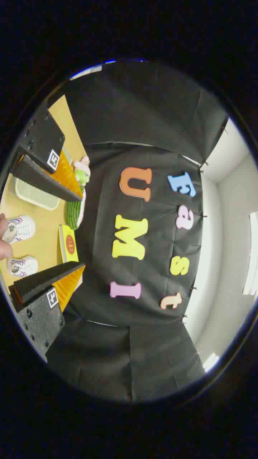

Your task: Open the storage box then place both shoes into the box .Put the left shoe in first, then the right shoe, with the right side of both shoes facing outward in a uniform manner.

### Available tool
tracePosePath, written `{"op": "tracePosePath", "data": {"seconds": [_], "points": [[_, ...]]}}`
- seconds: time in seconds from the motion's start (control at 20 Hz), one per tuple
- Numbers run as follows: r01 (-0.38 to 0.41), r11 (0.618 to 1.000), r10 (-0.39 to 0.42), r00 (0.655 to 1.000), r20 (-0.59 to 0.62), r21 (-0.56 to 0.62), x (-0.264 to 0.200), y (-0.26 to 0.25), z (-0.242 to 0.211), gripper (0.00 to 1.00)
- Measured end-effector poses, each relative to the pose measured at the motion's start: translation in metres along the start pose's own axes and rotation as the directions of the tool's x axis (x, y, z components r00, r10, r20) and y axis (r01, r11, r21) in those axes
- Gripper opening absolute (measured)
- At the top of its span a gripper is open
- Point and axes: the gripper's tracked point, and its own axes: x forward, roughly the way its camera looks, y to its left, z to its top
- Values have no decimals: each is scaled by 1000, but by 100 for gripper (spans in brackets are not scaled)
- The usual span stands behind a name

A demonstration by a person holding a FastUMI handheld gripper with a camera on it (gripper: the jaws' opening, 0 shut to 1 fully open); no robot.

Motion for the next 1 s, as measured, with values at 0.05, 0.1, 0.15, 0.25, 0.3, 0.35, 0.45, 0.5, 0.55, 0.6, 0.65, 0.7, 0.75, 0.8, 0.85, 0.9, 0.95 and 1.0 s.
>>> {"op": "tracePosePath", "data": {"seconds": [0.05,0.1,0.15,0.25,0.3,0.35,0.45,0.5,0.55,0.6,0.65,0.7,0.75,0.8,0.85,0.9,0.95,1.0], "points": [[-3,1000,3,1000,1,2,-1,1,-1,100],[-6,1000,6,1000,1,4,-2,3,0,100],[-11,1000,11,1000,0,9,-3,4,0,100],[-6,1000,6,1000,3,14,-5,4,1,100],[-1,1000,1,1000,4,15,-6,3,0,100],[0,1000,0,1000,-2,15,-6,5,0,100],[-6,1000,6,1000,-5,8,-7,11,-2,100],[-9,1000,9,1000,-5,6,-7,13,-2,100],[-13,1000,13,1000,-8,6,-8,16,-2,100],[-16,1000,17,1000,-12,7,-9,18,-3,100],[-19,1000,19,1000,-14,8,-9,19,-2,100],[-20,1000,20,1000,-15,7,-9,20,-3,100],[-19,1000,19,1000,-16,7,-10,20,-2,100],[-19,1000,19,1000,-15,9,-9,20,-3,100],[-21,1000,21,1000,-18,10,-10,21,-3,100],[-24,1000,24,1000,-20,12,-11,22,-5,100],[-28,1000,28,999,-22,12,-11,23,-5,100],[-34,999,34,999,-27,11,-10,24,-7,100]]}}
